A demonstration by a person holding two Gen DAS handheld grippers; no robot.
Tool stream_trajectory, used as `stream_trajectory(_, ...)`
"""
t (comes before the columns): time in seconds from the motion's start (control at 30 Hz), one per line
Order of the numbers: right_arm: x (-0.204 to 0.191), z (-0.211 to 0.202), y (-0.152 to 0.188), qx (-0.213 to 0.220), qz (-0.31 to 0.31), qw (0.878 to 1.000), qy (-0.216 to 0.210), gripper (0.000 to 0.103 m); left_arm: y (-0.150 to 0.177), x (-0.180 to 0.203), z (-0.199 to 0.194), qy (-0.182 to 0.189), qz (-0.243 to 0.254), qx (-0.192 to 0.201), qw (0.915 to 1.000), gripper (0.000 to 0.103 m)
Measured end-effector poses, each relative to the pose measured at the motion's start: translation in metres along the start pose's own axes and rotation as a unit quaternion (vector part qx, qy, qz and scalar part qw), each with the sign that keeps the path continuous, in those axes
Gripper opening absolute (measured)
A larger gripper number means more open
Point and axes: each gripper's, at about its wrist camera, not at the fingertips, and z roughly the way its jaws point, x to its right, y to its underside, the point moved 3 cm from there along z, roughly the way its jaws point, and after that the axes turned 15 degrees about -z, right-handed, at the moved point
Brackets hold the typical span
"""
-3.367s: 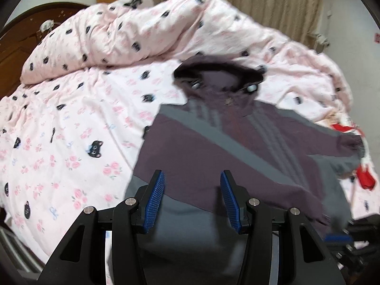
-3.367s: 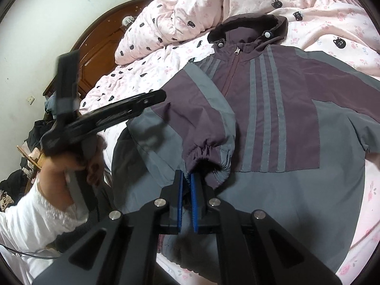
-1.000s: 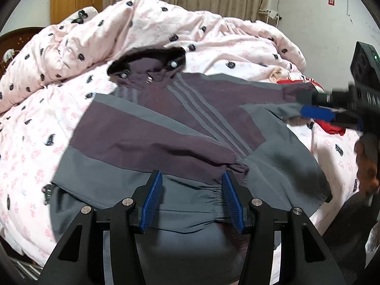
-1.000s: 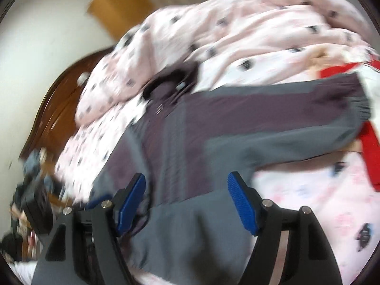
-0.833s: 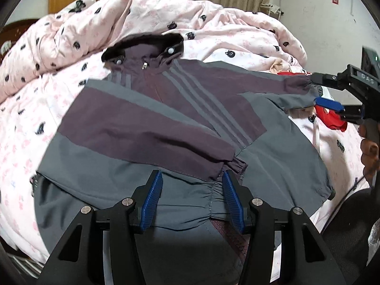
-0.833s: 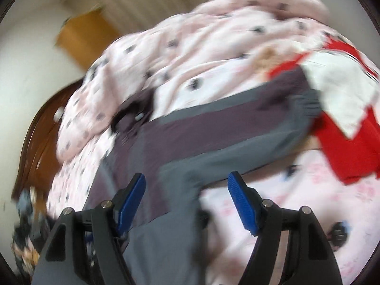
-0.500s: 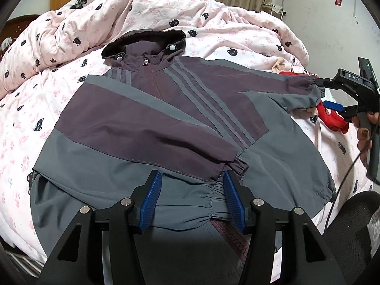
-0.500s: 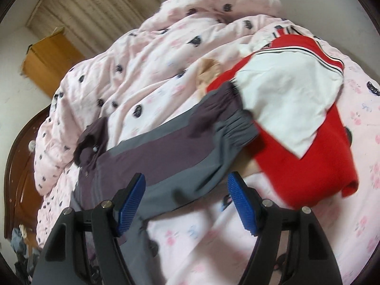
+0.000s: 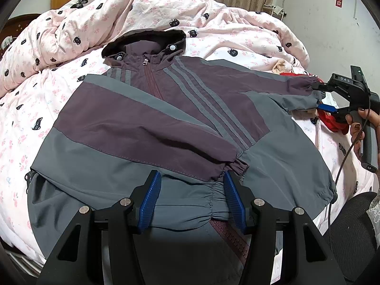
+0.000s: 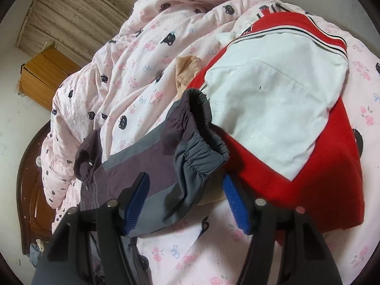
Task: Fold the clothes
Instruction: 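Grasp the grey sleeve cuff beside the red clothes with the right tool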
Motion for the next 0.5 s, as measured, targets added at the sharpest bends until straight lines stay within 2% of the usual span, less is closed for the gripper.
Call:
stream_trajectory(0.1,-0.001,0.0053,-0.0007,-0.002,0.003,1.0,-0.008,0.049,0.0002,-0.0003,0.0002,0.0,0.001,0.0,1.0,0.05)
stream_trajectory(0.23,-0.0015,0.0084,-0.0037,-0.003,-0.006,1.0,0.005,0.04,0.0002,0.0,0.0003,-0.001,0.001,-0.001,1.0,0.051)
stream_trajectory(0.3,-0.0014,0.0076,-0.0051,0.0,-0.008,1.0,0.009,0.029,0.0004,0.0004,0.0002,-0.002,0.001,0.0,1.0,0.051)
stream_trajectory(0.37,-0.0017,0.0064,-0.0061,0.003,-0.012,1.0,0.013,0.022,0.0007,0.0006,0.0002,-0.003,0.0,0.0,1.0,0.051)
stream_trajectory(0.5,-0.0068,0.0029,-0.0067,0.01,-0.026,0.999,0.016,0.017,0.0008,0.0007,0.0002,-0.005,-0.001,-0.001,1.0,0.051)
